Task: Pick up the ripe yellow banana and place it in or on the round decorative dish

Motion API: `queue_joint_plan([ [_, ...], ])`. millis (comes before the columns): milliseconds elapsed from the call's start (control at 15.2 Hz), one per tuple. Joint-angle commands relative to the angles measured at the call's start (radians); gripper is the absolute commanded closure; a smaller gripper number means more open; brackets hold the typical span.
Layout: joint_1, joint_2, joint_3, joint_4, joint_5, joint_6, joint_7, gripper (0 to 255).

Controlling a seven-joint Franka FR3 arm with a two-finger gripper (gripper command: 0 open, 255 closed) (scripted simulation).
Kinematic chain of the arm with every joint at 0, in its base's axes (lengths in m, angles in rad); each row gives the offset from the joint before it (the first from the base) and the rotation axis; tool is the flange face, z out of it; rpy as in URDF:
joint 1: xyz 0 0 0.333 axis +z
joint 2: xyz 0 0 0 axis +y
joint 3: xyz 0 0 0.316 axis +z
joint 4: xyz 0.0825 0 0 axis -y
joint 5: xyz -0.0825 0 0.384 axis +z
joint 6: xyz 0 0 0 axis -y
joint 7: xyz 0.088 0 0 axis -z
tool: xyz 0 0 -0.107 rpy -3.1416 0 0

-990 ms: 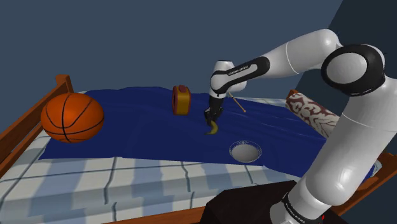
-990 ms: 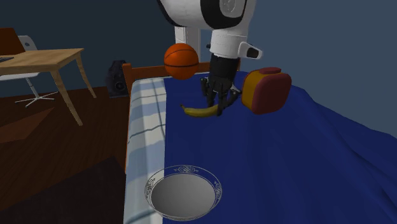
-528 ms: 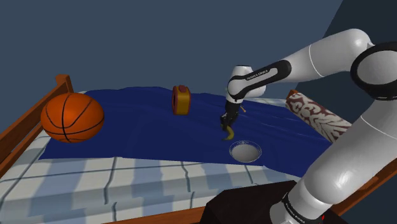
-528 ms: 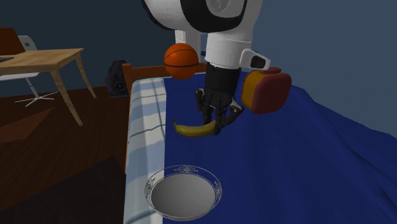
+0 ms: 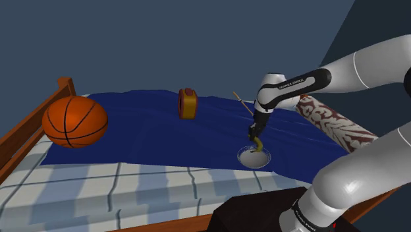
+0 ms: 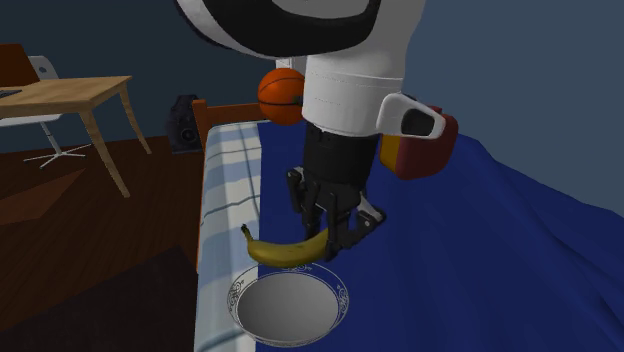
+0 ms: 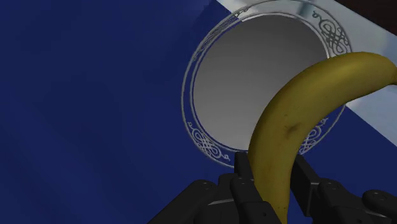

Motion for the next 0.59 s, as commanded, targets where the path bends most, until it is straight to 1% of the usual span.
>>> queue_joint_plan([
  [0,-0.028,-0.060,-0.025,-0.061,-0.026,0.001,-0.032,255],
  [66,-0.038,-0.078,-0.033,-0.077,-0.035,-0.001,-0.043,255],
  [528,-0.033,0.008,-0.041,-0.114,-0.026,0.120,-0.054,255],
])
